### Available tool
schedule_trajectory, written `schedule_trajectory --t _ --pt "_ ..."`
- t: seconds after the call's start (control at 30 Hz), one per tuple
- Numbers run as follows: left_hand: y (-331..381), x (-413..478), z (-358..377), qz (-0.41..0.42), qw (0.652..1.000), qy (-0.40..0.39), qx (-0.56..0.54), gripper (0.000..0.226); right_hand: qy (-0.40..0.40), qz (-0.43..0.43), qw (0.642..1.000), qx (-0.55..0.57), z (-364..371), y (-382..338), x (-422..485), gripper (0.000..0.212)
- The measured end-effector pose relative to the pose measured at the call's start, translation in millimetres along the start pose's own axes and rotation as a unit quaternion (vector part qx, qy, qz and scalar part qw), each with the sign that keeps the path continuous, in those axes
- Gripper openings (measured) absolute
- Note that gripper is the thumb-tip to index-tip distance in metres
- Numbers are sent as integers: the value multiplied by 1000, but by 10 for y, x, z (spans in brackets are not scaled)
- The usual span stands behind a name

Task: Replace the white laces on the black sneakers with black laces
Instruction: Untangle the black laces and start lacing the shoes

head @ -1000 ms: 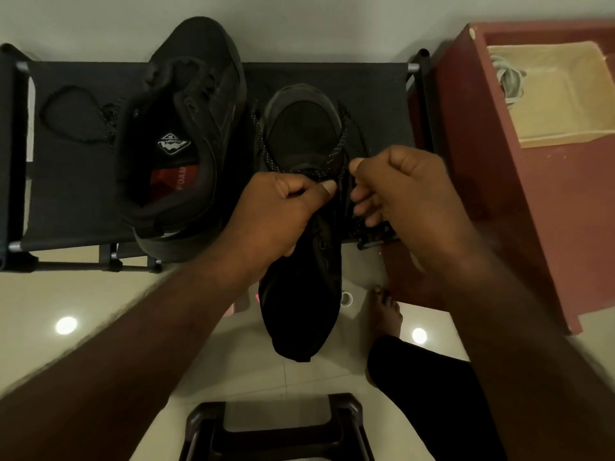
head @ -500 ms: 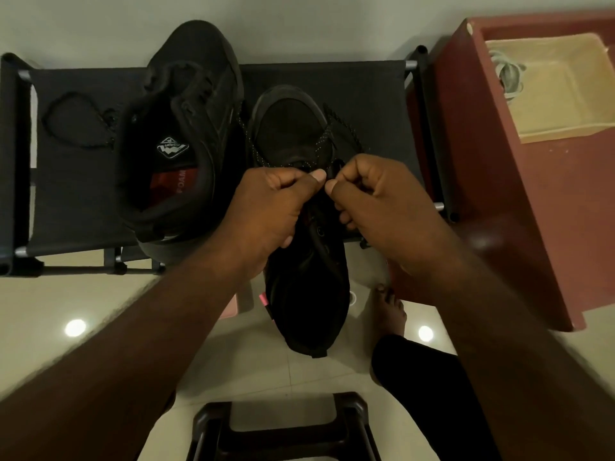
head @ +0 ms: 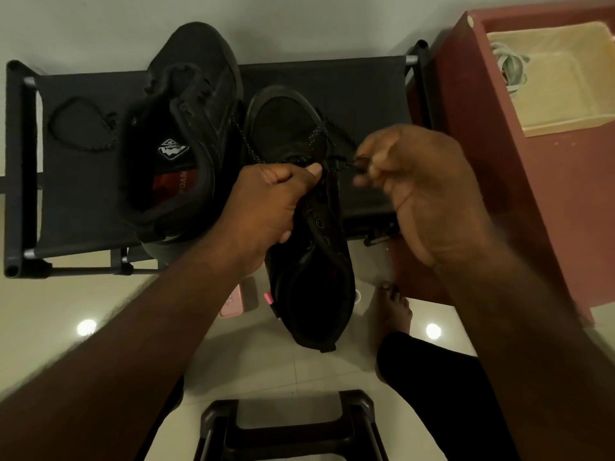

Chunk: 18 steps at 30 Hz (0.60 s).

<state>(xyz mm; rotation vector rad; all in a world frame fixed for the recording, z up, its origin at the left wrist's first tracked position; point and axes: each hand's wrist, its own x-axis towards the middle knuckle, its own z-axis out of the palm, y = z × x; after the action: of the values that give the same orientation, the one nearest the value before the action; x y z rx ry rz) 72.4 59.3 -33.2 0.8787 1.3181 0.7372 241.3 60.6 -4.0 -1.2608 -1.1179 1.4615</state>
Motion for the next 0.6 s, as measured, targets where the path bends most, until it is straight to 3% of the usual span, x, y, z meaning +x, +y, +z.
schedule_trajectory --t 0.17,0.3,0.4,0.6 --pt "4 -8 10 3 1000 -13 6 28 35 83 981 173 1 -6 7 35" --pt "-10 -1 12 5 1000 -6 11 28 106 179 978 -29 53 20 9 33" --pt "-6 5 14 11 1000 -3 6 28 68 130 967 -210 93 117 -10 27" --pt "-22 -1 -4 20 1000 -9 7 26 38 46 963 -263 136 191 -7 15"
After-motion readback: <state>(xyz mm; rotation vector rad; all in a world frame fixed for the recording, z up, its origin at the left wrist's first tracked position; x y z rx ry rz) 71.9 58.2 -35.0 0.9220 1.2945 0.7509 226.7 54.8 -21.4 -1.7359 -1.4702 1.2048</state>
